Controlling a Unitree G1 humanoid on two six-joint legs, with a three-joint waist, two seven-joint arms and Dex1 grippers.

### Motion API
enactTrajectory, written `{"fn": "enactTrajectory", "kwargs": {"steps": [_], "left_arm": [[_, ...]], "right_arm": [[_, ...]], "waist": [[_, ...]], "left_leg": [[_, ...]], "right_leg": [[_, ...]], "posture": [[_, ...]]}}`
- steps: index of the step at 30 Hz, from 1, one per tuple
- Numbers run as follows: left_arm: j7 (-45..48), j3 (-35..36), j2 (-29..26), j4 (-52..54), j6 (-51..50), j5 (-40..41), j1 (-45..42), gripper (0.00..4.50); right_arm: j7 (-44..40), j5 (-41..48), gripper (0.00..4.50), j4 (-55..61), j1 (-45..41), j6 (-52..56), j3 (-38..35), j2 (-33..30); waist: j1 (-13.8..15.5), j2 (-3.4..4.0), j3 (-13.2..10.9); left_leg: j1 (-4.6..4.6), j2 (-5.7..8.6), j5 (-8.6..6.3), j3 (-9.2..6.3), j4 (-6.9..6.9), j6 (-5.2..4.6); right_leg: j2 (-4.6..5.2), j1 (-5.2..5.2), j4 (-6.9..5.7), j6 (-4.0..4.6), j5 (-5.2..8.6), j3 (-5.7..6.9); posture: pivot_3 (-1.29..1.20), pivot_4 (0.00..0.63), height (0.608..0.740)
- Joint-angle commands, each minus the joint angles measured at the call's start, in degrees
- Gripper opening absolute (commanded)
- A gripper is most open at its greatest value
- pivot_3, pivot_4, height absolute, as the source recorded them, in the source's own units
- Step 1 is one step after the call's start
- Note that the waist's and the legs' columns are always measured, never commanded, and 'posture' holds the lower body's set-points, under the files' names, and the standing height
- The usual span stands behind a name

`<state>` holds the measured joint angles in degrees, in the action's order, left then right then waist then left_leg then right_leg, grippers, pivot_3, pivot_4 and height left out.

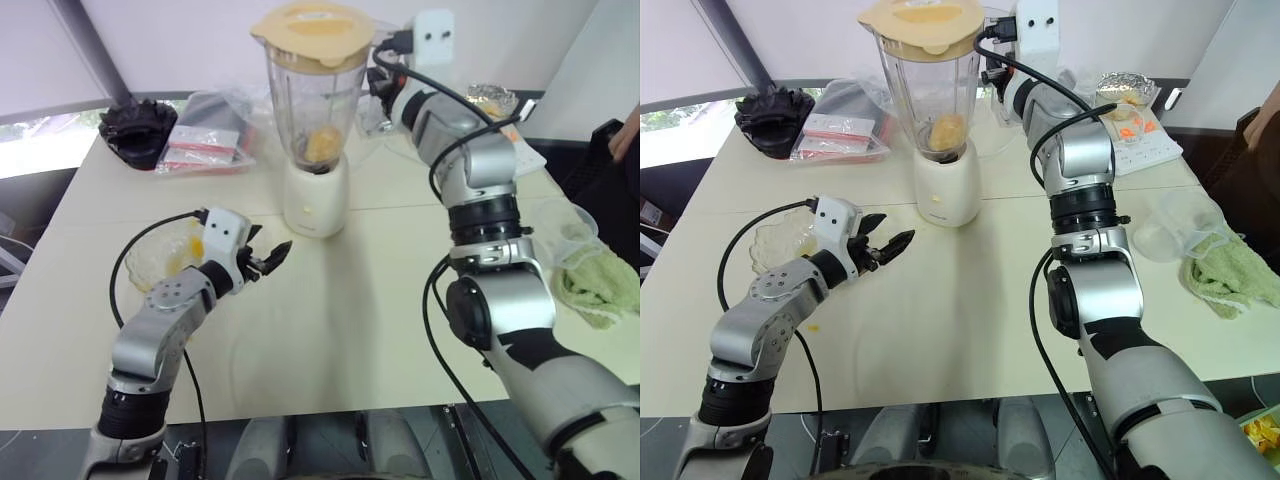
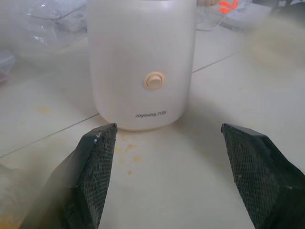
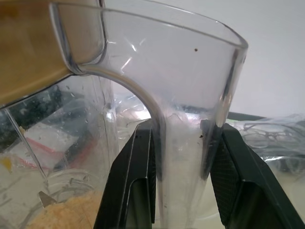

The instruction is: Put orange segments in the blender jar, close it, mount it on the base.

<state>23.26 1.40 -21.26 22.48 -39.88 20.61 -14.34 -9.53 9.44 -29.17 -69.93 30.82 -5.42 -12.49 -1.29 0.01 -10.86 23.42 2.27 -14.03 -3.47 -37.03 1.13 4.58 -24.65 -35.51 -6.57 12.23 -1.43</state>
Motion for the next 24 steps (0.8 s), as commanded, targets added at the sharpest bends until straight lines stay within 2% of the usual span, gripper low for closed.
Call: {"fn": "enactTrajectory", "kwargs": {"steps": [1, 24], "left_arm": [[-0.54, 1.07, -0.11, 1.9, 0.17, 0.46, -0.87, 3.63], [-0.54, -0.04, -0.08, 1.24, -0.5, 0.4, -1.96, 3.63]], "right_arm": [[-1.01, -0.94, 0.96, 2.95, 0.18, 1.02, 1.18, -0.84], [-1.69, -2.15, 0.96, 4.67, 2.39, 5.3, 2.2, -0.96]], "waist": [[0.03, 0.0, 0.0], [0.15, -0.01, 0.01]], "left_leg": [[-0.01, 0.0, 0.0, 0.0, 0.0, 0.0], [0.0, 0.02, 0.0, 0.0, 0.01, 0.0]], "right_leg": [[0.0, 0.0, 0.0, 0.0, 0.0, 0.0], [0.01, 0.01, 0.0, 0.01, 0.0, 0.0]], "posture": [[0.0, 0.15, 0.74], [0.0, 0.15, 0.74]]}}
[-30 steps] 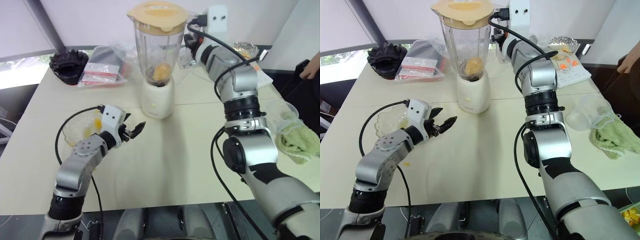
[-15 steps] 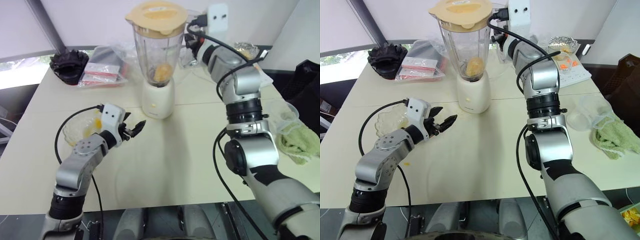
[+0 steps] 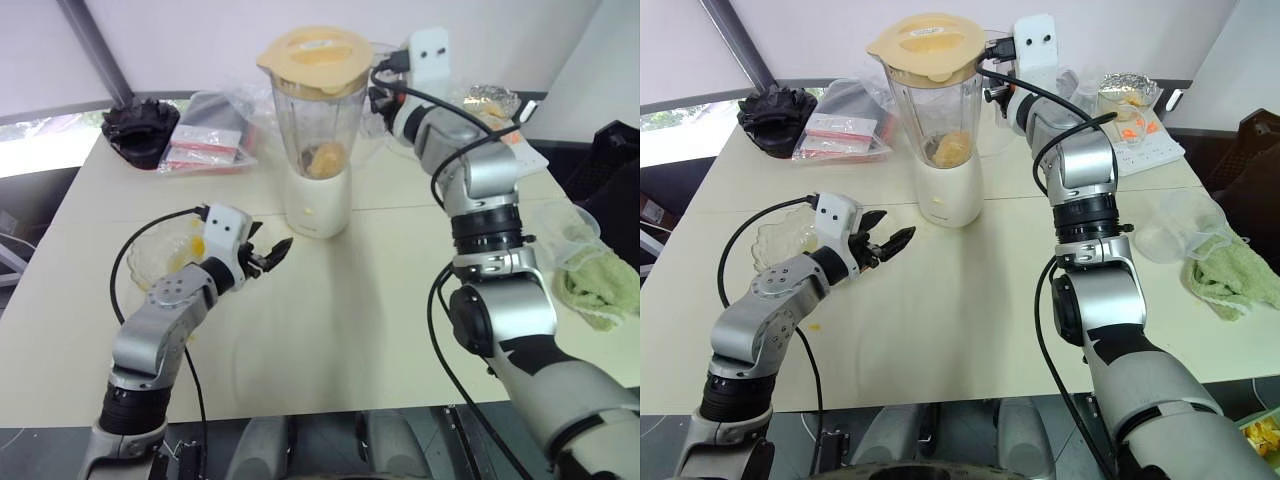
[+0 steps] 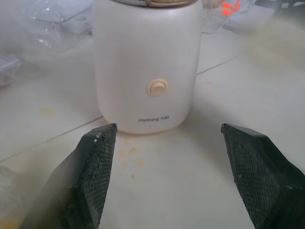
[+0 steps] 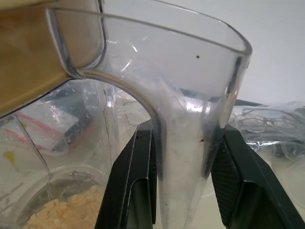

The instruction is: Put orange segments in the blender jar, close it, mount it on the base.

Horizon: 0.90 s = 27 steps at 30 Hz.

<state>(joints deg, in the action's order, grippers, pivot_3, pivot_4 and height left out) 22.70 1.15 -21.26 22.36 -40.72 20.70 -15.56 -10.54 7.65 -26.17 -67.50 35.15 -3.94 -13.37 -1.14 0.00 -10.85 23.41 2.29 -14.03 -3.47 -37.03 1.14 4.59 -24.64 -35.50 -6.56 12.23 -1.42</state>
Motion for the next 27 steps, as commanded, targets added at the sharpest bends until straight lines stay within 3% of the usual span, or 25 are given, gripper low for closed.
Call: {"fn": "enactTrajectory", "kwargs": {"steps": [1, 5, 12, 21, 27], "left_arm": [[0.02, 0.12, -0.05, 1.39, 0.32, 0.28, -0.76, 3.63], [0.11, -0.12, -0.01, 1.16, 0.44, 0.23, -0.86, 3.63], [0.16, -0.22, -0.15, 1.26, 0.36, 0.18, -1.06, 3.7], [0.55, 1.03, -0.51, 1.77, -0.53, 1.19, -1.23, 3.7], [1.17, 3.07, -2.01, 1.55, -1.12, 2.33, -1.92, 3.7]], "right_arm": [[-0.94, -0.46, 0.96, 1.57, -0.01, 0.91, 0.88, -0.21], [-1.2, -0.72, 0.96, 1.01, -0.03, 0.47, 1.09, -0.32], [-0.23, -2.02, 4.38, -0.41, -0.02, -1.33, 1.05, -0.61], [-5.56, -0.76, 4.45, 10.37, 7.65, 2.92, 1.52, -4.31], [-20.67, 8.94, 4.45, 32.05, 21.62, 9.29, -0.78, -14.31]], "waist": [[0.0, 0.0, 0.0], [0.0, 0.0, 0.0], [-0.19, 0.0, 0.0], [0.1, 0.0, 0.0], [0.36, -0.01, 0.0]], "left_leg": [[0.0, 0.0, 0.0, 0.0, 0.0, 0.0], [0.0, 0.0, 0.0, 0.0, 0.0, 0.0], [0.0, 0.0, 0.0, 0.01, -0.01, 0.0], [0.0, -0.01, 0.0, 0.01, -0.01, 0.0], [0.03, 0.0, -0.01, -0.04, -0.02, -0.01]], "right_leg": [[0.0, 0.0, 0.0, 0.0, 0.0, 0.0], [0.0, 0.0, 0.0, 0.0, 0.0, 0.0], [-0.01, 0.0, 0.0, 0.0, 0.0, -0.01], [-0.02, 0.0, 0.0, 0.0, 0.0, 0.0], [0.03, 0.09, 0.11, -0.02, 0.0, 0.03]], "posture": [[0.0, 0.15, 0.74], [0.0, 0.15, 0.74], [0.0, 0.15, 0.74], [0.0, 0.15, 0.74], [0.0, 0.15, 0.74]]}}
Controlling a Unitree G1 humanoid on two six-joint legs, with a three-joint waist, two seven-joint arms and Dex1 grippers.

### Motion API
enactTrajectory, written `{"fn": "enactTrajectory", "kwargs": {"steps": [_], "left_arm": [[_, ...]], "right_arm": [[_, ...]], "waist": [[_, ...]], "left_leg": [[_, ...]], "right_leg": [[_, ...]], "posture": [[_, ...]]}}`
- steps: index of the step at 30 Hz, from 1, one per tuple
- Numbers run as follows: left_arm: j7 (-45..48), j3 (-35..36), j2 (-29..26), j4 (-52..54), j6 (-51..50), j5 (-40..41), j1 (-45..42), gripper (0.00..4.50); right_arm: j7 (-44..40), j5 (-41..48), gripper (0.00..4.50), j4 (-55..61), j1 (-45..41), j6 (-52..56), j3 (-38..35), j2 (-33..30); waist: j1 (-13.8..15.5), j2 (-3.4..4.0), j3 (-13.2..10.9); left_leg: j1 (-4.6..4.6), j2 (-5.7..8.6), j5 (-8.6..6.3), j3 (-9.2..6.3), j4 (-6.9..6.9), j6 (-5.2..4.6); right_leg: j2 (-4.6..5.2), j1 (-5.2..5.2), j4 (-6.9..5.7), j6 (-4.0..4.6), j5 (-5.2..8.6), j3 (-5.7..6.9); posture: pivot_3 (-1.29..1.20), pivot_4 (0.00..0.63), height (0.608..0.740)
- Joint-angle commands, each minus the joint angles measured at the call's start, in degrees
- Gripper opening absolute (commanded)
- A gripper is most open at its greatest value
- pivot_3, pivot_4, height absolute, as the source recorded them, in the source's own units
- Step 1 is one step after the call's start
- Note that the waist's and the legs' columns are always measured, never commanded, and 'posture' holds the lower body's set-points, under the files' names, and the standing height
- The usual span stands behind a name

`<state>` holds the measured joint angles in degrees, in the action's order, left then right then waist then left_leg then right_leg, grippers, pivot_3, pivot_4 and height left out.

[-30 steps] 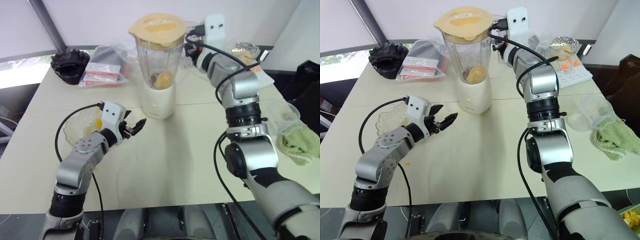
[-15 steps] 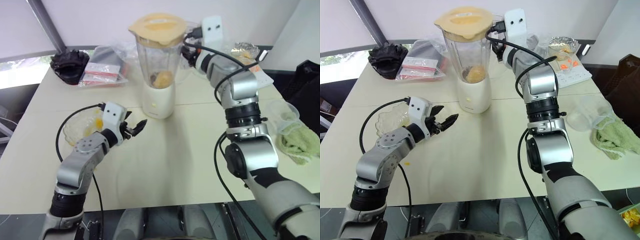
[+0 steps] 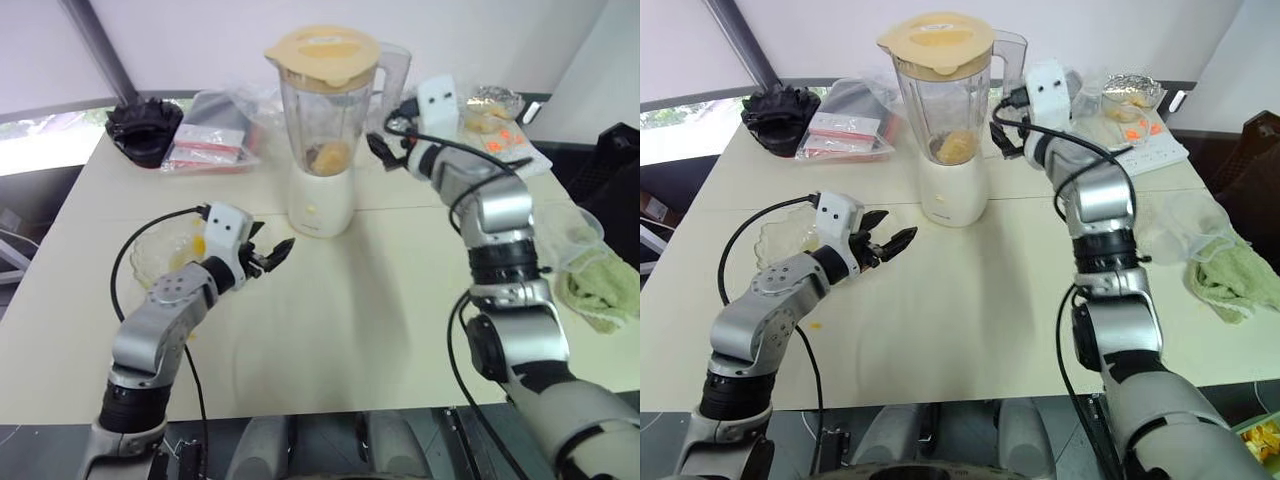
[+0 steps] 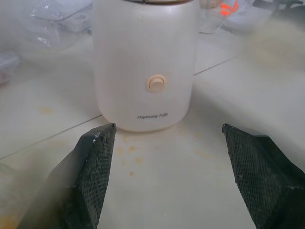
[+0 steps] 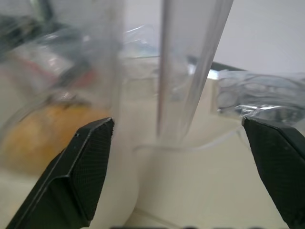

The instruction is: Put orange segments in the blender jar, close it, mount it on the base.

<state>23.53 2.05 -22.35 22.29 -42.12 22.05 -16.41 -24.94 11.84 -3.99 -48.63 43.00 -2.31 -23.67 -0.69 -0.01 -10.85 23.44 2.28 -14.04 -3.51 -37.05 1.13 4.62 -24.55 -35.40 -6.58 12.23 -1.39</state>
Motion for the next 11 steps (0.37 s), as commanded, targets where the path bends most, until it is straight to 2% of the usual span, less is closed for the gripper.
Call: {"fn": "enactTrajectory", "kwargs": {"steps": [1, 3, 6, 11], "left_arm": [[0.69, 2.29, -1.64, 1.68, 0.79, 0.62, -1.17, 3.7], [1.26, 2.76, -3.35, 2.42, 0.77, 0.35, -1.15, 3.7], [3.01, 4.52, -6.27, 4.76, -0.05, 1.95, -0.64, 3.7], [9.13, 9.78, -12.72, 10.08, -1.81, 8.41, 1.22, 3.7]], "right_arm": [[-9.4, 6.65, 4.45, 12.64, 5.2, 1.66, -3.63, -6.71], [-16.29, 10.91, 4.45, 16.83, 9.8, 0.82, -7.16, -12.47], [-22.06, 16.15, 4.45, 18.58, 14.04, 0.75, -13.33, -18.77], [-26.86, 20.84, 4.45, 19.59, 20.13, 2.05, -18.62, -24.42]], "waist": [[-0.1, -0.01, -0.01], [-0.11, -0.03, -0.02], [-0.33, -0.08, -0.05], [-0.49, -0.19, -0.09]], "left_leg": [[0.0, 0.0, 0.0, 0.02, 0.0, 0.0], [-0.01, 0.0, 0.0, 0.02, -0.03, 0.0], [-0.05, -0.02, 0.0, 0.04, -0.06, 0.0], [-0.14, -0.14, 0.0, 0.07, -0.11, 0.0]], "right_leg": [[0.01, 0.0, 0.01, 0.0, 0.0, 0.0], [0.0, 0.0, 0.01, -0.01, 0.0, 0.0], [-0.05, 0.05, 0.01, 0.0, 0.02, 0.0], [-0.14, 0.12, 0.0, 0.2, 0.13, -0.02]], "posture": [[0.0, 0.15, 0.74], [0.0, 0.15, 0.74], [0.0, 0.15, 0.74], [0.0, 0.15, 0.74]]}}
